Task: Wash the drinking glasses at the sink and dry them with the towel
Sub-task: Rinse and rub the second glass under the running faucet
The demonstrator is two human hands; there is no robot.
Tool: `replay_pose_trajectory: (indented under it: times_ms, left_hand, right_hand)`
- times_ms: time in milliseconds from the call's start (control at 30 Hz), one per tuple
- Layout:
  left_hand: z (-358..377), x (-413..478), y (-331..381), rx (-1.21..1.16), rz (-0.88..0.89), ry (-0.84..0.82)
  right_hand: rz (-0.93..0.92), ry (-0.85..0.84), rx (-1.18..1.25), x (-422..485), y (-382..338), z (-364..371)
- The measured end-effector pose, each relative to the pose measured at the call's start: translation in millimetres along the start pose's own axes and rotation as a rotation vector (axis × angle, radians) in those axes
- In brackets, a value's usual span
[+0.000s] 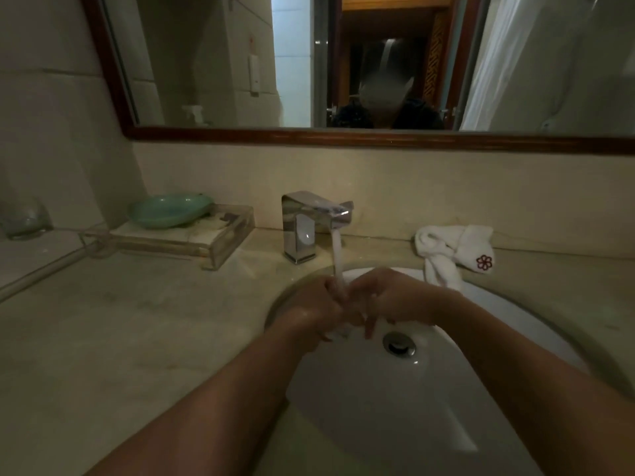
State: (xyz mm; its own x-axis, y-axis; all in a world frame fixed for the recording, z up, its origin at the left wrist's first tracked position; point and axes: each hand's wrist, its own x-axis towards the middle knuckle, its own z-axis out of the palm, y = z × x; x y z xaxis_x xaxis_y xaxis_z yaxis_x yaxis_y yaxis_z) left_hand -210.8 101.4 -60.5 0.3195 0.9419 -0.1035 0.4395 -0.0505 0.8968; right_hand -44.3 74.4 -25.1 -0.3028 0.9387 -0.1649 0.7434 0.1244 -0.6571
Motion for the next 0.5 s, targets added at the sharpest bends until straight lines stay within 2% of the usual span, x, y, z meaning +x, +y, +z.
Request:
replay_pose_trajectory:
  times_ms: [33, 133, 233, 367, 500]
  left_hand:
    - [-1, 0, 0, 0.001, -0.006, -0.005]
    - [-1, -2, 2, 0.097, 0.007, -0.025]
    - [-1, -3, -1, 0.134, -0.021, -0.021]
    - [0, 1, -4, 0.188, -0.027, -0.019]
    - [1, 2, -4, 0.250, -0.018, -0.050]
  right_hand:
    - [0.012, 0.024, -0.003, -1, 2, 1]
    - [0.033, -0.094, -0.010, -4, 2, 4]
    - [0.036, -0.004, -0.038, -6, 2, 14]
    - [0.020, 0.019, 0.031, -5, -1, 22]
    - [0.031, -0.039, 0.066, -4, -3, 28]
